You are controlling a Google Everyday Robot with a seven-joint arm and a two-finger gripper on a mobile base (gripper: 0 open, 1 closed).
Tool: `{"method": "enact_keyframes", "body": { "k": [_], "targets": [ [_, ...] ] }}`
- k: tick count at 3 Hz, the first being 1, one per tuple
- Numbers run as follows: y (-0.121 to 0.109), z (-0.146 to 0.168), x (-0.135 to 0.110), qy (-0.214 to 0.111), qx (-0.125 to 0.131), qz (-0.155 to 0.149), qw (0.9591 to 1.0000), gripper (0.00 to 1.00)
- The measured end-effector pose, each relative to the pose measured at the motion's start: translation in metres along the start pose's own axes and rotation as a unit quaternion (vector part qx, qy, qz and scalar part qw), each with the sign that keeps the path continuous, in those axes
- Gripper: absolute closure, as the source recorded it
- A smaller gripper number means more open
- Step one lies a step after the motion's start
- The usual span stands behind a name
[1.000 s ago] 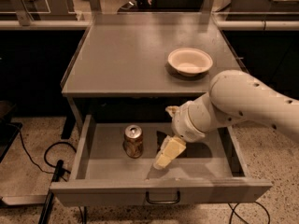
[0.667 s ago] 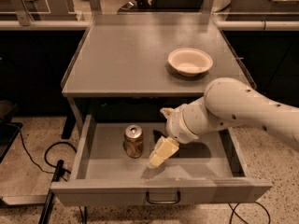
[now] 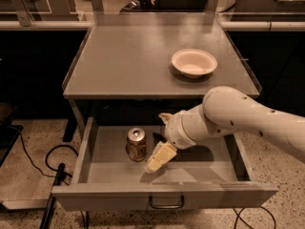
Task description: Pick orange can from top drawer and place on counter
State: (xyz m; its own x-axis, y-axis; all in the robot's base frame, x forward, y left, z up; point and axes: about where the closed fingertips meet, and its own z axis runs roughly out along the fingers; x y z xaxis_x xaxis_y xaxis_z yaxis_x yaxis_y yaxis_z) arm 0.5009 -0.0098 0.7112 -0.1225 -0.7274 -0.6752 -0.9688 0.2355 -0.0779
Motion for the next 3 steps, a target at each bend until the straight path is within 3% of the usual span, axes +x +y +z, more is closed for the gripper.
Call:
{"method": "enact_keyframes", "body": {
  "k": [3],
  "targets": [
    [-0.014,0.059,0.0,-0.039,-0.029,0.002,0.9988,0.0]
  ]
}}
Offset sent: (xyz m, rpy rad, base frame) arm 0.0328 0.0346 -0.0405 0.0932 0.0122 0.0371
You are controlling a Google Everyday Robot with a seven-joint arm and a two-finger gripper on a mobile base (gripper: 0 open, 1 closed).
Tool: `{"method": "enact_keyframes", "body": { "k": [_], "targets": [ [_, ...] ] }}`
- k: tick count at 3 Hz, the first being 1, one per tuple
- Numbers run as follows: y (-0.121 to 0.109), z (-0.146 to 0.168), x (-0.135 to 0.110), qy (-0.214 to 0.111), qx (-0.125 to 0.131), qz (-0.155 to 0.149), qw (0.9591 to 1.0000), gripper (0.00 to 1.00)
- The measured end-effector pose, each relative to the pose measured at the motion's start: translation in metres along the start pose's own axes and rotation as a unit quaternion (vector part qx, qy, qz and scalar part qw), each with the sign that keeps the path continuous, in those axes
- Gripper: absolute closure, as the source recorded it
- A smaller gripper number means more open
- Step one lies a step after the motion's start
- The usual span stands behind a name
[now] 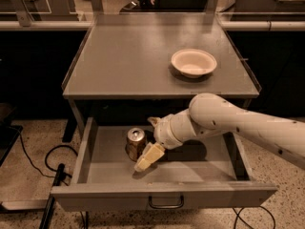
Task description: Pick orange can from top drawer and place on counter
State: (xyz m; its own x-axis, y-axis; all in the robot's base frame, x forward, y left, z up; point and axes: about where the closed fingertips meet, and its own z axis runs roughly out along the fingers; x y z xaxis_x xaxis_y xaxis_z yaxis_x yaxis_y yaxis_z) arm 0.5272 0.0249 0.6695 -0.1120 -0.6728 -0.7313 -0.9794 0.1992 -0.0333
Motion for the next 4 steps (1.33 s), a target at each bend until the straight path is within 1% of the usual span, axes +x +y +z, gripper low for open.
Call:
{"method": "enact_keyframes", "body": {
  "k": [2,3,4],
  "targets": [
    [-0.012,0.027,0.003,-0.01,-0.021,0.006,0.9997,0.0],
    [-0.015,0.035,0.001,-0.01,-0.027,0.007,0.9996,0.0],
    [-0.015,0.035,0.001,-0.01,-0.027,0.007,0.9996,0.19]
  ]
}}
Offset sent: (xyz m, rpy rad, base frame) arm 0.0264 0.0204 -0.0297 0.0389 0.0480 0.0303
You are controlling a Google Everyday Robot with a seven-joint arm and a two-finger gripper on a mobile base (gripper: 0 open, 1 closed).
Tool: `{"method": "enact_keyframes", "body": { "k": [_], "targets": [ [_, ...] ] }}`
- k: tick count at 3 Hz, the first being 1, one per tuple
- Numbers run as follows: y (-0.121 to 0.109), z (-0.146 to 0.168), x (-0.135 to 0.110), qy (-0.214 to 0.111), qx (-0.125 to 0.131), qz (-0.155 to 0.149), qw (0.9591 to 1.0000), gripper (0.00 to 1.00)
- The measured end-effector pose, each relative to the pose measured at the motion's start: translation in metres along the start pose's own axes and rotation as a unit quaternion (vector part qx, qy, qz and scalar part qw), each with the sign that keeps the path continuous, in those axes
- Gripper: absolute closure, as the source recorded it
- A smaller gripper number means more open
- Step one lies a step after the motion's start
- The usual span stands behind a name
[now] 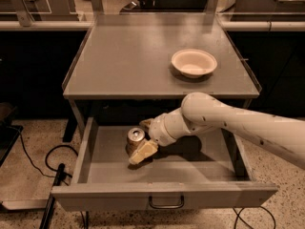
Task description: Pick orange can from top drawer and place on counter
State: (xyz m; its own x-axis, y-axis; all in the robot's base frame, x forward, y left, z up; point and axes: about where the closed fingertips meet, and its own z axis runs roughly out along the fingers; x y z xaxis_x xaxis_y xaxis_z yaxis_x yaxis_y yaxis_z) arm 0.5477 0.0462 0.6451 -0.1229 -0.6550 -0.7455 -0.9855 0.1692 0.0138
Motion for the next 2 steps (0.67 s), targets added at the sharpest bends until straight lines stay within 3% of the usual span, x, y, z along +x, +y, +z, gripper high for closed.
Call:
{"method": "enact_keyframes", "body": {
  "k": [2],
  "targets": [
    [0.0,0.0001,0.0,0.0,0.0,0.0,1.0,0.66]
  ]
}}
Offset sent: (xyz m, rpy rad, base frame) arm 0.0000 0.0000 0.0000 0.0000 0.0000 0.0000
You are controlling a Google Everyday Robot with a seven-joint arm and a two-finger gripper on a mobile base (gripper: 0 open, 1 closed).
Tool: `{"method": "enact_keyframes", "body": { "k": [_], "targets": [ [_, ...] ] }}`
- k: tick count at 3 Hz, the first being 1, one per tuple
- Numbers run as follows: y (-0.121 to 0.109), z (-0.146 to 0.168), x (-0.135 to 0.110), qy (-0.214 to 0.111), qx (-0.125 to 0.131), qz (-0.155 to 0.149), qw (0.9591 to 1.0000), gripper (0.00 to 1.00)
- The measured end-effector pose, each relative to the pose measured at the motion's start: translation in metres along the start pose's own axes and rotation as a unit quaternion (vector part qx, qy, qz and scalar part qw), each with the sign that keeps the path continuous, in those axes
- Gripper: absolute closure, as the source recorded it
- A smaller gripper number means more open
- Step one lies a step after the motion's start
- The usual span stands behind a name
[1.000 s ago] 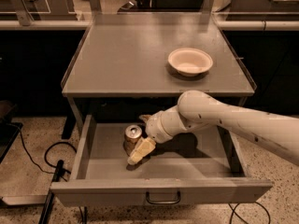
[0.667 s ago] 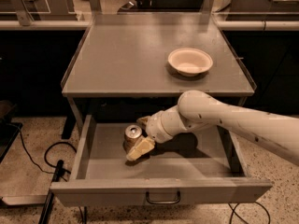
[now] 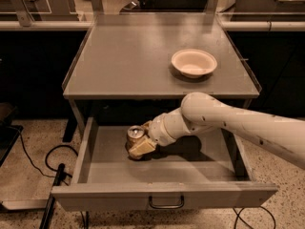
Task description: Pick orange can from top drawer and place on counter
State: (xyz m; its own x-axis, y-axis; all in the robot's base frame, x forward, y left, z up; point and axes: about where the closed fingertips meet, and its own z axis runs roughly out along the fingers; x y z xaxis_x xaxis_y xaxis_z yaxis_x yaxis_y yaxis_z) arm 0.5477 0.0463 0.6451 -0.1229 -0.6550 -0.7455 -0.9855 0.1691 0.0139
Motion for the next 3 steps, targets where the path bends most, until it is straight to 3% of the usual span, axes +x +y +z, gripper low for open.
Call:
{"method": "enact_keyframes", "body": {
  "k": [1,2,3],
  "targets": [
    [0.0,0.0,0.0,0.0,0.0,0.0,1.0,0.89],
    [0.011,-0.018,-0.015,0.007,0.025,-0.009,0.9996,1.0],
    [0.036,-0.057,-0.052,0.019,0.069,-0.007,0.9974,1.0]
  ]
}}
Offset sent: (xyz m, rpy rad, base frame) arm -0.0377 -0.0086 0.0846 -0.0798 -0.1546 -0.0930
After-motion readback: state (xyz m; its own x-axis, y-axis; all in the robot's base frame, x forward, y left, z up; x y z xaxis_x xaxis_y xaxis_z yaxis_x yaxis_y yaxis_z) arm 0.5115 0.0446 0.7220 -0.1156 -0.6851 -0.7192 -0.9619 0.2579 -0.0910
